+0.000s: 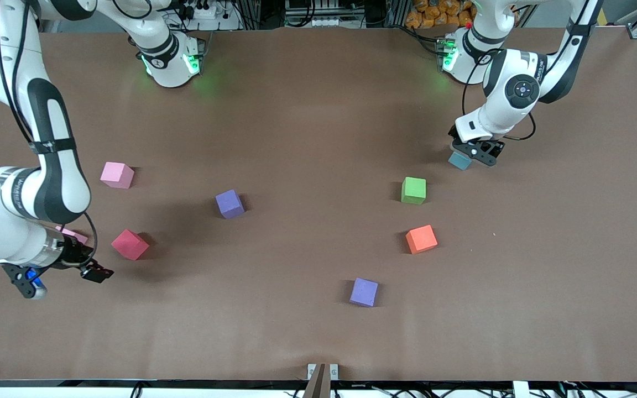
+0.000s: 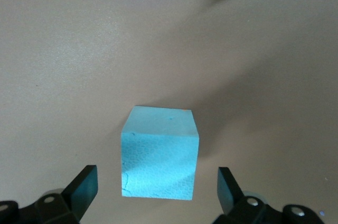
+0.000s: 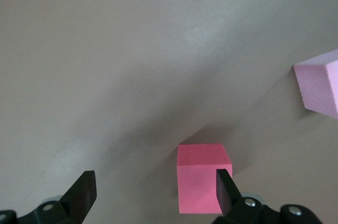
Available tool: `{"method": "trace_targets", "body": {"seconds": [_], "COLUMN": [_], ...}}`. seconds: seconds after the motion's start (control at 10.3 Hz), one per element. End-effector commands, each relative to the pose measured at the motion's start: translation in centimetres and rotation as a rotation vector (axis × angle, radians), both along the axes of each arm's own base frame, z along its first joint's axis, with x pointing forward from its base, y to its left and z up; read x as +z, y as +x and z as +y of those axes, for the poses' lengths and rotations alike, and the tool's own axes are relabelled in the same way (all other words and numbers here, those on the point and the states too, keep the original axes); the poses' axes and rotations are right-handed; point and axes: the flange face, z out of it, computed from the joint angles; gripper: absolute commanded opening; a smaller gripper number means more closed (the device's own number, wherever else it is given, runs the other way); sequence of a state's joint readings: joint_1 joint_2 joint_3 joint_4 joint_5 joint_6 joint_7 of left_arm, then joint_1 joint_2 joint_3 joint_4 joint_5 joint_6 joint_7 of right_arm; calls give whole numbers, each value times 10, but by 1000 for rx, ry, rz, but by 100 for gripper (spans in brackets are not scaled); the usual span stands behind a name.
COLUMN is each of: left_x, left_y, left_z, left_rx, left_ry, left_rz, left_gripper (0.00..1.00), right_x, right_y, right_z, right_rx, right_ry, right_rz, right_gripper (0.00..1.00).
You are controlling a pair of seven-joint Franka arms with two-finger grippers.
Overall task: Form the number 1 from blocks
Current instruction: 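Grasp the cyan cube with the left gripper while the right grasps the pink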
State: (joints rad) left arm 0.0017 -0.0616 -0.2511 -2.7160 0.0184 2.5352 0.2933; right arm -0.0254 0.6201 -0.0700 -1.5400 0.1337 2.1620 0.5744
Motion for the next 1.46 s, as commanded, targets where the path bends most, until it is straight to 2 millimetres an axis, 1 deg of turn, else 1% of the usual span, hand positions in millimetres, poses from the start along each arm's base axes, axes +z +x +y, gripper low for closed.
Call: {"method": "trace_targets", "body": {"seconds": [0.0,0.19,0.29,0.49,0.58,0.68,0.78,0.87,0.97,1.07,1.17,1.36], "left_x": [-4,-14,-20,-27,-30,-34,-35,-33,-25,-16,1,32], "left_y": [-3,-2,-4,-7,-7,-8,-8,-7,-6,-6,-6,-14], "left_z": [2,1,1,1,1,1,0,0,-4,-18,-53,-138], "left_rx": [-21,-21,-21,-20,-20,-18,-18,-3,18,71,132,254], "left_ry": [-8,-19,-23,-28,-30,-34,-35,-33,-26,-12,10,58], "left_rz": [-27,-35,-33,-31,-29,-28,-28,-34,-43,-48,-57,-53], "left_gripper": [100,100,100,99,83,30,0,0,0,0,0,0], "right_x": [-28,-39,-50,-58,-64,-66,-69,-72,-78,-84,-89,-91], "right_y": [-14,-21,-23,-27,-31,-33,-36,-37,-37,-38,-39,-38], "right_z": [-2,-2,-3,-4,-3,-5,-10,-8,-7,-4,-3,2], "right_rx": [-21,1,-1,6,28,44,41,43,47,51,54,67], "right_ry": [-5,-5,-4,-3,-3,-2,-7,-7,-9,-9,-9,-8], "right_rz": [10,31,48,66,76,81,90,93,101,110,116,117], "right_gripper": [100,100,100,100,100,100,100,100,100,100,100,100]}}
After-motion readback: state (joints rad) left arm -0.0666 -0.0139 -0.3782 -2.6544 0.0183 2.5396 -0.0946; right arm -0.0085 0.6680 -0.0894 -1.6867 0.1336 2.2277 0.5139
